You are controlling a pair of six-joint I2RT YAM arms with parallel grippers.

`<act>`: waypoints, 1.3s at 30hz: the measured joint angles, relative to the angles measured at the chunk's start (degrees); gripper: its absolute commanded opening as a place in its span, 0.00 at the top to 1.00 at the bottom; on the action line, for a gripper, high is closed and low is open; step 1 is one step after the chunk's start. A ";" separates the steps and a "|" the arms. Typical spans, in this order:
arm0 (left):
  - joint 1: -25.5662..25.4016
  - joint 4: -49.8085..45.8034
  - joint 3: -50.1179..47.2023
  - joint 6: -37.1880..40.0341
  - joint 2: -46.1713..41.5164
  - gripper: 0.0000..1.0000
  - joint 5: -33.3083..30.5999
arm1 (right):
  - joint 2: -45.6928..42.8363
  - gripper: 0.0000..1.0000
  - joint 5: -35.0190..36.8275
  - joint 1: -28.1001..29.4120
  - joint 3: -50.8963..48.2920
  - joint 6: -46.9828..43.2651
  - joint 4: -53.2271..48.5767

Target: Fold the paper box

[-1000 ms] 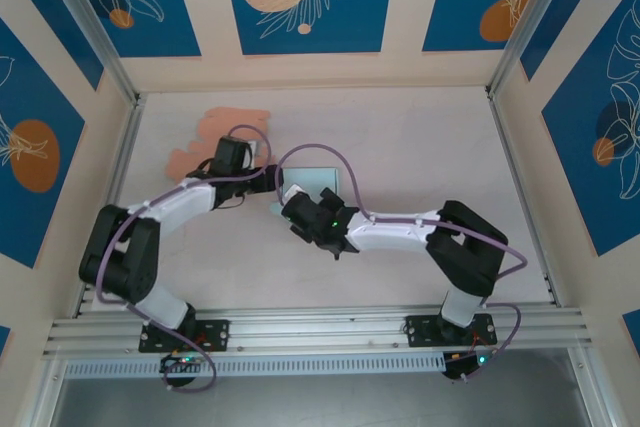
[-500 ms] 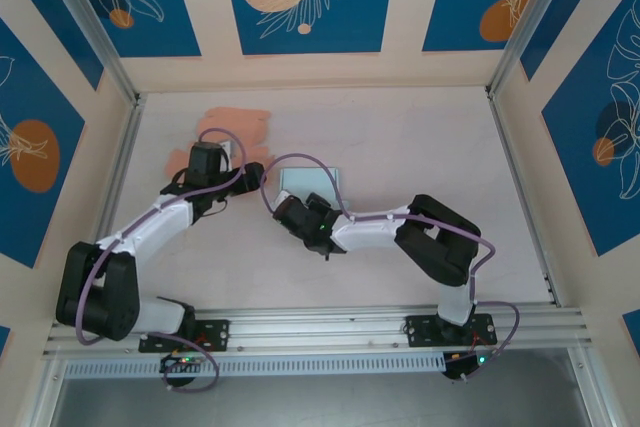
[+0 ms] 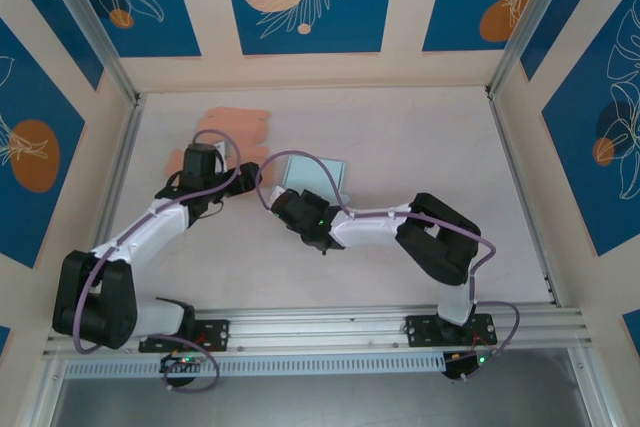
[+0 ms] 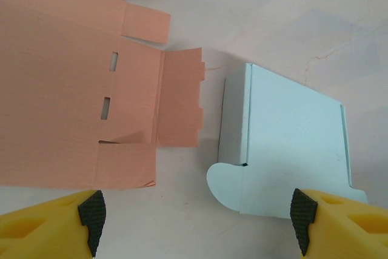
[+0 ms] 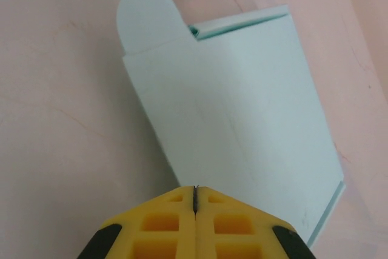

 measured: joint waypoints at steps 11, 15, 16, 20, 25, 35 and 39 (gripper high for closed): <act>1.46 -0.26 -0.33 0.02 -3.10 0.19 -0.02 | -3.96 0.36 -2.19 -0.48 0.79 -3.65 -1.33; 2.01 -0.31 -0.68 0.02 -3.54 0.19 -0.04 | -2.40 0.31 -2.45 -0.76 0.76 -4.22 -0.70; 2.10 -0.28 -0.74 0.02 -3.61 0.19 -0.04 | -1.86 0.31 -2.45 -0.81 0.76 -4.24 -0.55; 2.36 -0.28 -0.85 0.02 -3.89 0.19 -0.04 | 1.33 0.33 -2.23 -1.42 0.79 -4.92 0.59; 2.60 -0.26 -0.85 0.02 -3.91 0.18 -0.04 | 5.03 0.43 -1.22 -2.64 0.96 -5.73 1.57; 3.17 -0.22 -0.96 0.02 -3.91 0.18 -0.02 | 6.56 0.69 1.70 -4.00 2.34 -8.50 6.19; 3.34 -0.15 -0.96 0.02 -3.91 0.18 -0.02 | 6.78 0.82 3.15 -4.02 2.36 -10.54 8.48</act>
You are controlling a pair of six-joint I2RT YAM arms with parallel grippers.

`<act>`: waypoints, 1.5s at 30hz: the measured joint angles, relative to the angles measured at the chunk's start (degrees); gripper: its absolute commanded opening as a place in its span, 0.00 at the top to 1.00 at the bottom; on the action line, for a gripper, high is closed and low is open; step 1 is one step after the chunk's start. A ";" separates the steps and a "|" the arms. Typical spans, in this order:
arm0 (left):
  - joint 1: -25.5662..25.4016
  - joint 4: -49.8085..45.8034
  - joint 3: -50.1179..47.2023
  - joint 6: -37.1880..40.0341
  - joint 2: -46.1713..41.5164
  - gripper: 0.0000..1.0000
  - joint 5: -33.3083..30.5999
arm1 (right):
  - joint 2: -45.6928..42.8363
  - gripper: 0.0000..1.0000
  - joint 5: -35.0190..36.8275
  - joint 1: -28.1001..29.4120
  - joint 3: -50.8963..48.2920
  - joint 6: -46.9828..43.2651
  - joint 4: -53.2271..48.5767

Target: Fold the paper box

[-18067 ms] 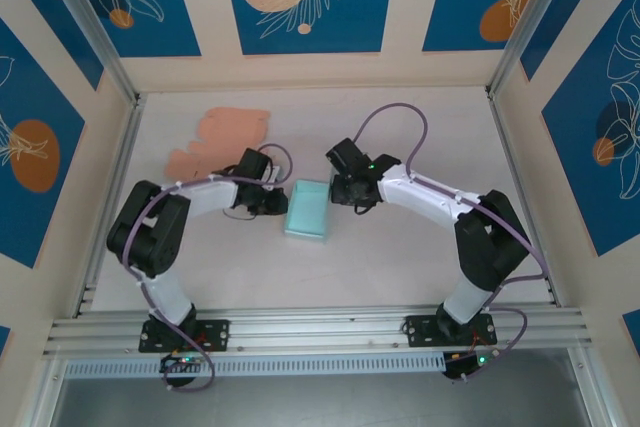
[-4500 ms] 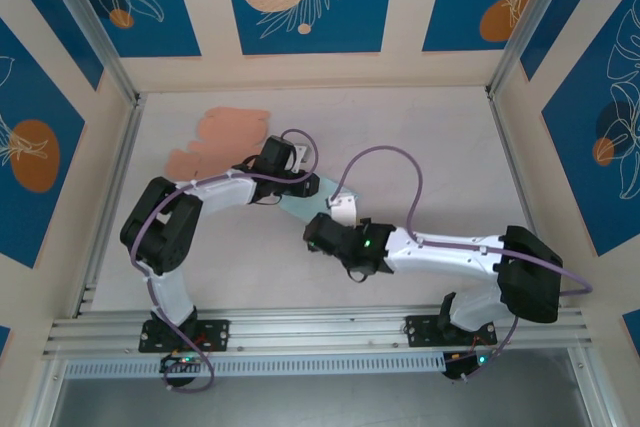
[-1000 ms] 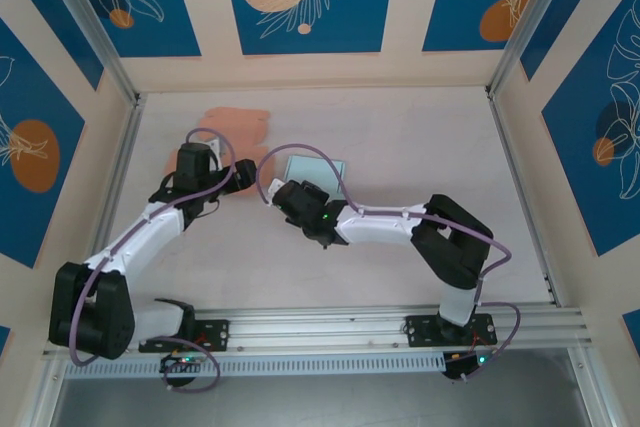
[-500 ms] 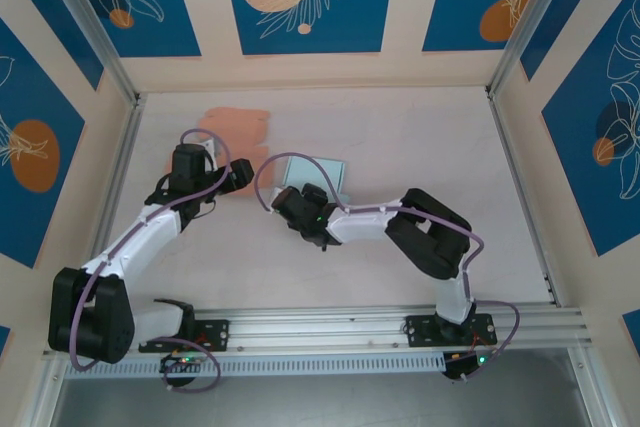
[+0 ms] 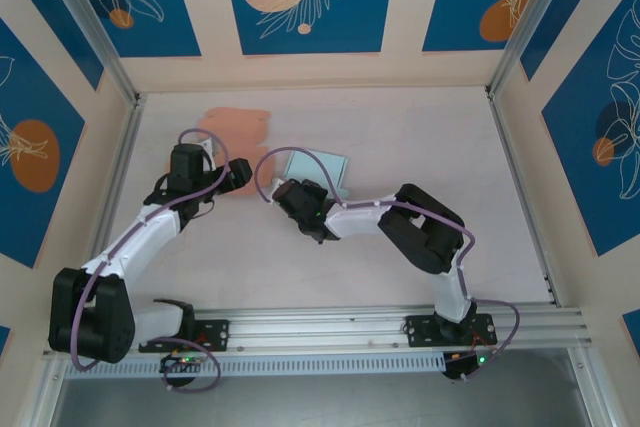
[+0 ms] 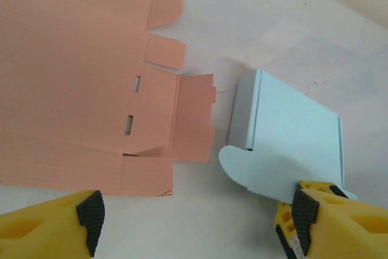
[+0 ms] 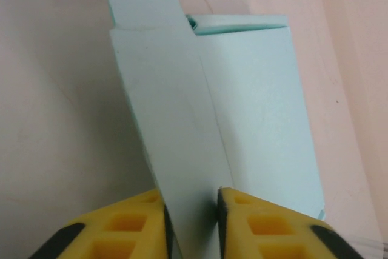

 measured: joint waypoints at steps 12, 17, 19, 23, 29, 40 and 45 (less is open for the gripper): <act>0.37 0.02 0.00 0.02 -0.57 0.18 0.02 | -0.57 1.00 1.68 -0.28 2.47 -4.46 -0.96; 0.48 -0.94 0.00 0.46 -2.93 0.18 0.00 | -4.35 1.00 -1.51 0.46 7.87 -1.33 -15.04; 0.55 -1.79 0.00 0.68 -4.17 0.18 0.02 | -6.82 1.00 -3.76 1.03 11.50 1.14 -22.47; 0.66 -3.15 0.00 1.33 -6.14 0.19 0.55 | -11.72 1.00 -9.11 1.66 18.75 5.81 -36.35; 0.74 -2.80 -0.85 1.31 -9.40 0.21 3.45 | -16.50 1.00 -19.87 0.20 23.61 9.11 -52.43; 0.85 12.57 -9.27 1.07 -3.56 0.22 15.96 | -15.85 1.00 -42.32 -8.33 23.21 9.11 -62.82; 0.94 16.70 -8.02 14.60 2.08 0.25 29.64 | -13.38 1.00 -44.78 -10.51 22.40 8.48 -61.31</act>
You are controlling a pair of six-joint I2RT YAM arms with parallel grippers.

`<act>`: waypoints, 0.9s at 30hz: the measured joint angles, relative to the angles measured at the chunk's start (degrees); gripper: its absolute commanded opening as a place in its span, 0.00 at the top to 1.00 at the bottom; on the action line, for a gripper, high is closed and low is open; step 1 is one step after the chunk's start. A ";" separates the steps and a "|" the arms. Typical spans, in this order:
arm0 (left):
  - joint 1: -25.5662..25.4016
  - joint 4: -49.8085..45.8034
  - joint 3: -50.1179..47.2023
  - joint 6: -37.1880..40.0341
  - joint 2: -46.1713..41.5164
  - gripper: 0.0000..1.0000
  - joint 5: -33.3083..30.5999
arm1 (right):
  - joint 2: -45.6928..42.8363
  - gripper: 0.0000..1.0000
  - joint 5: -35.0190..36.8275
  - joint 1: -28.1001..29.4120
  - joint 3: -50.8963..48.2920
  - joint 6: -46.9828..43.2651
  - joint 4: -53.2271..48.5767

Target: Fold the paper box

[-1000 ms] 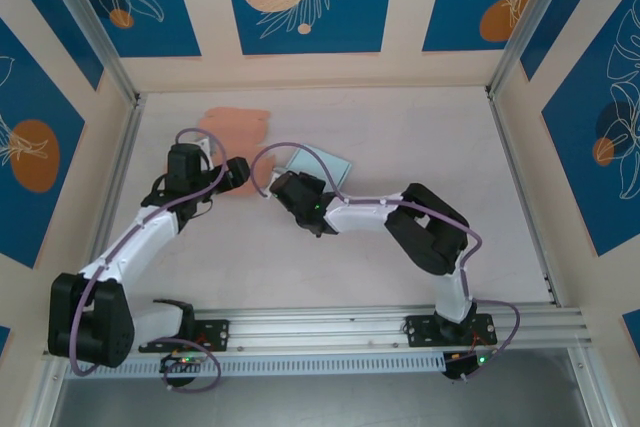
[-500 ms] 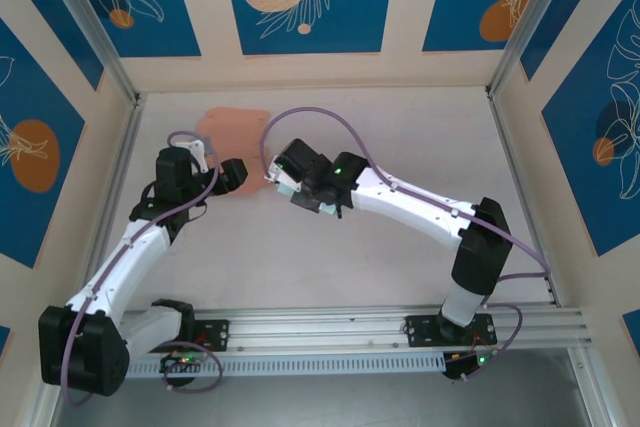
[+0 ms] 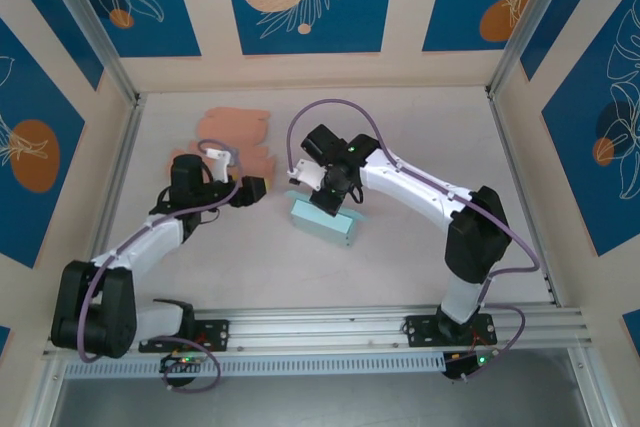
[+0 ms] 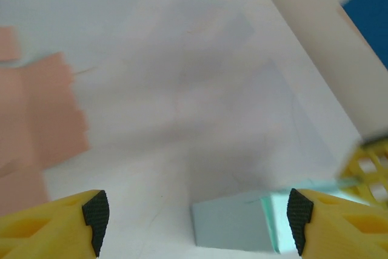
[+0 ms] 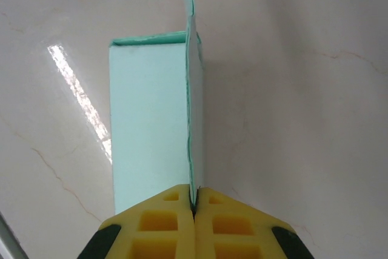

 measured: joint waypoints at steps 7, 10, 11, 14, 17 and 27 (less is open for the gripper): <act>0.13 -12.94 8.31 27.15 1.40 0.33 13.42 | 0.11 1.00 -0.44 -0.17 -0.94 -0.59 3.15; 0.24 -18.60 11.85 36.96 3.69 0.35 15.69 | 0.11 1.00 -0.44 -0.17 -1.42 -0.96 4.57; 0.24 -20.04 12.15 39.80 4.37 0.35 16.26 | 0.11 1.00 -0.42 -0.17 -1.49 -1.03 4.98; 0.24 -22.80 12.11 45.09 6.12 0.36 16.81 | 0.11 1.00 -0.44 -0.17 -1.62 -1.05 5.53; 0.22 -22.53 11.98 47.04 7.48 0.35 16.39 | 0.13 1.00 -0.44 -0.17 -1.62 -1.05 5.73; -1.09 -20.02 14.34 47.47 14.10 0.38 14.58 | 0.31 1.00 -0.48 -0.17 -1.62 -1.49 6.45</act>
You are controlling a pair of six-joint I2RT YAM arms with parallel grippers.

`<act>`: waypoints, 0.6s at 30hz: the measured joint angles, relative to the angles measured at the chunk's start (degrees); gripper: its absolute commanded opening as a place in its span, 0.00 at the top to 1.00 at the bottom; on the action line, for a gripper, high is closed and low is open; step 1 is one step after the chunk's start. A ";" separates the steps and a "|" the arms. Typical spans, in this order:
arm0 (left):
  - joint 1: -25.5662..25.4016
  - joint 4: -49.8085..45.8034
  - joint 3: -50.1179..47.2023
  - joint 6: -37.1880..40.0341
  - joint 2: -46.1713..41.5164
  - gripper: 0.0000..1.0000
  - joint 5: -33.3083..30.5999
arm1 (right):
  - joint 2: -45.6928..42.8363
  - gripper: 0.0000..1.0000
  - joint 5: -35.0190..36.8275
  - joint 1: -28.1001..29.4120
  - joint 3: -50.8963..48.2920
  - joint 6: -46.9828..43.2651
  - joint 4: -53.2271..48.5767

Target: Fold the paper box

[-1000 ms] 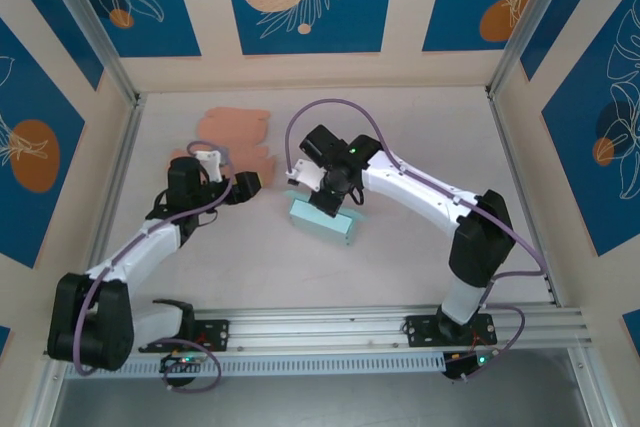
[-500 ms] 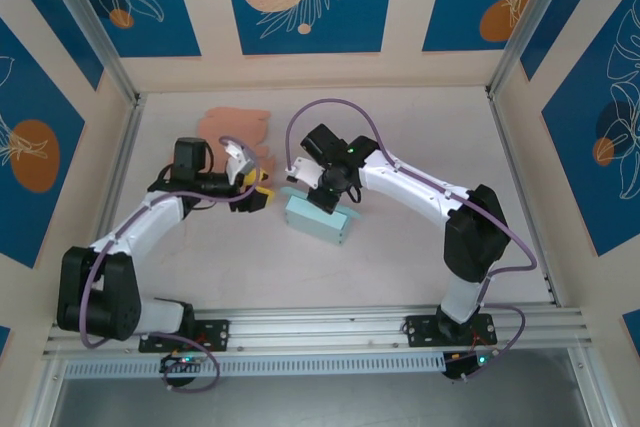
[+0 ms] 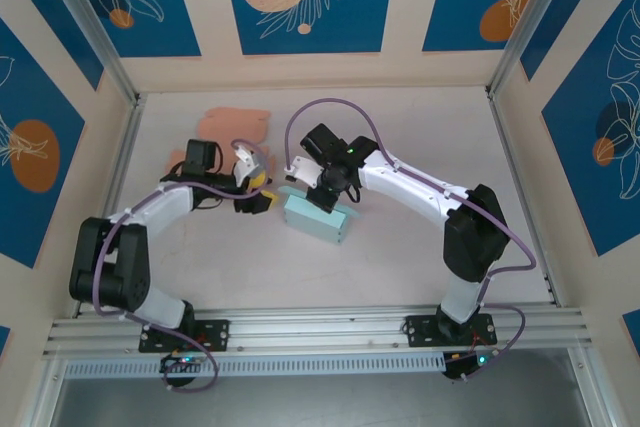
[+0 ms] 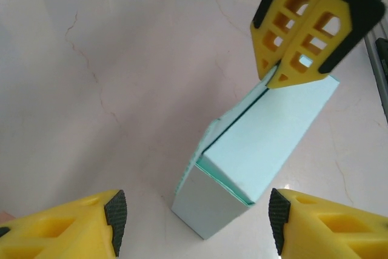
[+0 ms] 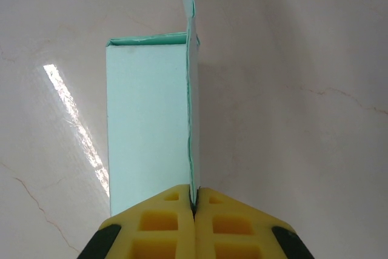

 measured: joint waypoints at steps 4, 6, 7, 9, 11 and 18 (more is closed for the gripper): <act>-1.73 -0.44 1.66 0.81 1.73 0.47 -0.55 | 0.11 1.00 0.00 0.00 0.00 -0.22 0.44; -2.69 -0.70 1.97 1.01 1.99 0.52 -0.87 | 0.11 1.00 0.00 0.00 0.00 -0.42 0.55; -3.02 -1.14 2.51 0.87 2.36 0.52 -1.05 | 0.11 1.00 0.00 0.00 0.00 -0.44 0.55; -3.52 -2.03 4.17 0.37 3.54 0.55 -1.03 | 0.11 1.00 0.00 0.00 0.00 -0.44 0.57; -3.65 -2.38 5.51 -0.50 4.55 0.63 -1.07 | 0.11 1.00 -0.02 0.00 0.00 -0.44 0.57; -4.70 -2.47 5.79 -4.83 4.85 0.72 -2.36 | 0.11 1.00 -0.20 0.00 -0.24 -0.44 1.25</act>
